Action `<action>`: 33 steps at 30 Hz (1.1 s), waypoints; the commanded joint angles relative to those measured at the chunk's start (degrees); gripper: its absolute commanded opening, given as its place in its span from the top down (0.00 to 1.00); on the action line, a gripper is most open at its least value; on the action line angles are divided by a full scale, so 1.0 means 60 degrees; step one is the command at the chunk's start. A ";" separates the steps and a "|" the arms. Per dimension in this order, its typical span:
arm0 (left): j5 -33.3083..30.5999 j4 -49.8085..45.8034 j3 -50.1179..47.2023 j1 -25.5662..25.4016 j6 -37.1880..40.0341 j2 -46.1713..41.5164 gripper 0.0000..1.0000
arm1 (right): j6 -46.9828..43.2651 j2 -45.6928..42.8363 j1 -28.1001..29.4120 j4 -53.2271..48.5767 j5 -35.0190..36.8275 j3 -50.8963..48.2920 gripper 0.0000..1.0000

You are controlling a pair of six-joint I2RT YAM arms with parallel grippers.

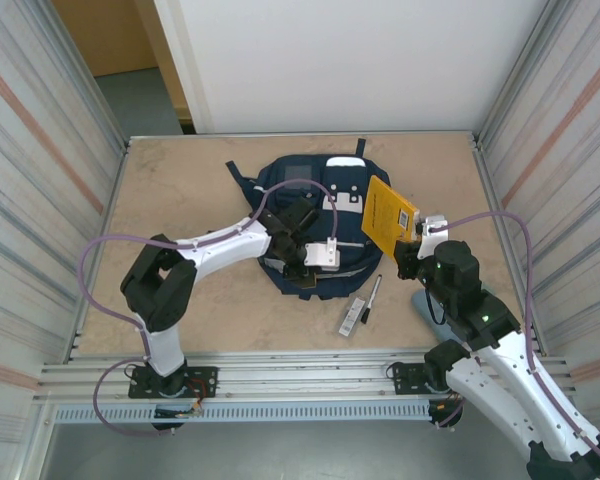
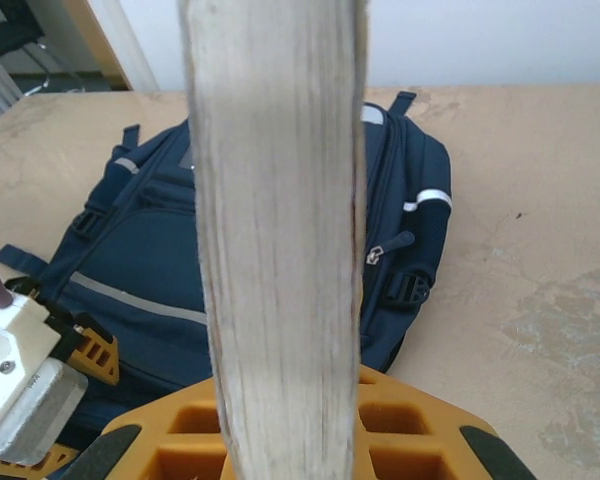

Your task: Pack books, pencil case, and school supplies into a backpack

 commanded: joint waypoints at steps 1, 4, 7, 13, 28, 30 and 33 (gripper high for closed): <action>-0.0563 0.0553 -0.0125 -0.0108 0.0146 -0.0025 0.58 | -0.0267 -0.0214 -0.0051 0.0728 -0.0002 0.0390 1.00; -0.1313 0.0911 -0.0186 -0.0128 0.0074 -0.0090 0.76 | -0.0267 -0.0258 -0.0056 0.0614 -0.0076 0.0454 1.00; -0.1606 0.1046 -0.0108 -0.0127 -0.0146 -0.0488 0.90 | -0.0494 -0.0304 -0.0057 0.0608 -0.0214 0.0424 1.00; -0.2759 0.2083 -0.0034 -0.0068 -0.1037 -0.1751 1.00 | -0.1372 -0.0934 -0.0043 0.0548 -0.2970 0.0800 1.00; -0.4546 0.4300 0.0621 0.0609 -0.1745 -0.2924 1.00 | -0.7072 -0.0448 0.0915 -0.2955 -0.8258 0.3091 1.00; -0.4347 0.4411 0.0603 0.0735 -0.1918 -0.3053 1.00 | -0.7535 -0.0218 0.1345 -0.3440 -0.7720 0.3305 1.00; -0.3762 0.4328 0.0650 0.1045 -0.2415 -0.3233 1.00 | -0.7814 0.0016 0.1842 -0.3693 -0.6598 0.3434 1.00</action>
